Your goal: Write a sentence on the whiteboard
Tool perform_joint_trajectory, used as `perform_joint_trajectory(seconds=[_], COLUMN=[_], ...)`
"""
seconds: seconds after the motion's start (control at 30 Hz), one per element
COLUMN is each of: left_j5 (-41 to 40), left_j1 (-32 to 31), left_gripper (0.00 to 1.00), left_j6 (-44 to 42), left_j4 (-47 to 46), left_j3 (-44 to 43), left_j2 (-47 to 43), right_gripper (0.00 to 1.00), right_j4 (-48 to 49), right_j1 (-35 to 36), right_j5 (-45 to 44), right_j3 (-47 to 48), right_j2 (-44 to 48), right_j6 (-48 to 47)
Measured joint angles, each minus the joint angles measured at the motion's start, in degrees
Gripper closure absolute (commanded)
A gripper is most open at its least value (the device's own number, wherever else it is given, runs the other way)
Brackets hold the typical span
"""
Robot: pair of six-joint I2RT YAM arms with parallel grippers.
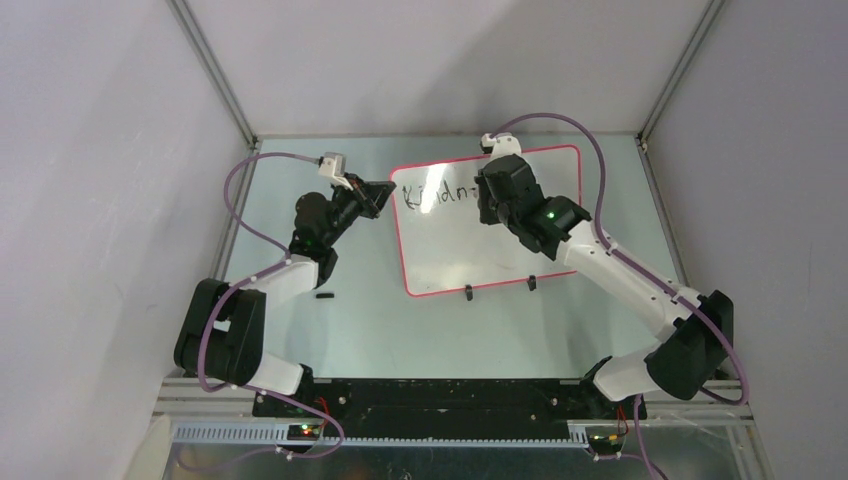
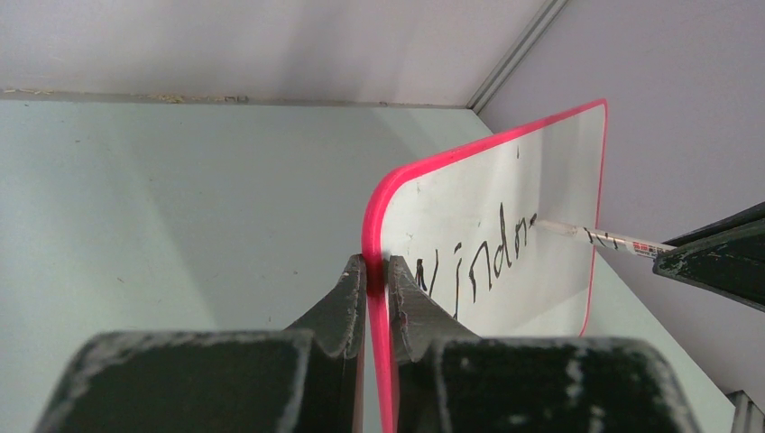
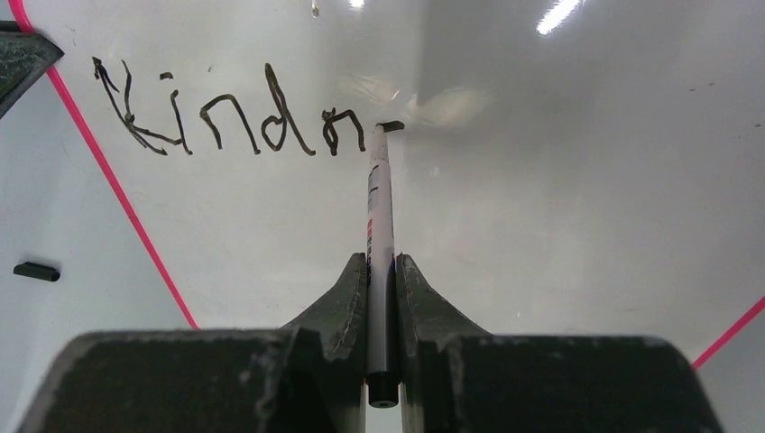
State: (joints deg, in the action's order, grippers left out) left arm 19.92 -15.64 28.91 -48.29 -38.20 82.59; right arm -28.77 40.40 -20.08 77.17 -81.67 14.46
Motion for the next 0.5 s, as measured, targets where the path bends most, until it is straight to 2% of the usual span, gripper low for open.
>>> perform_joint_trajectory(seconds=[0.5], left_j5=[0.00], left_j1=[-0.07], left_gripper=[1.00], left_j6=[-0.02], left_j4=[-0.02], left_j3=[0.00], left_j2=[-0.13], right_gripper=[1.00], right_j4=[-0.04], right_j1=[-0.20], right_j5=[0.02], right_j3=[-0.35], right_j2=[5.33], right_j6=[0.39])
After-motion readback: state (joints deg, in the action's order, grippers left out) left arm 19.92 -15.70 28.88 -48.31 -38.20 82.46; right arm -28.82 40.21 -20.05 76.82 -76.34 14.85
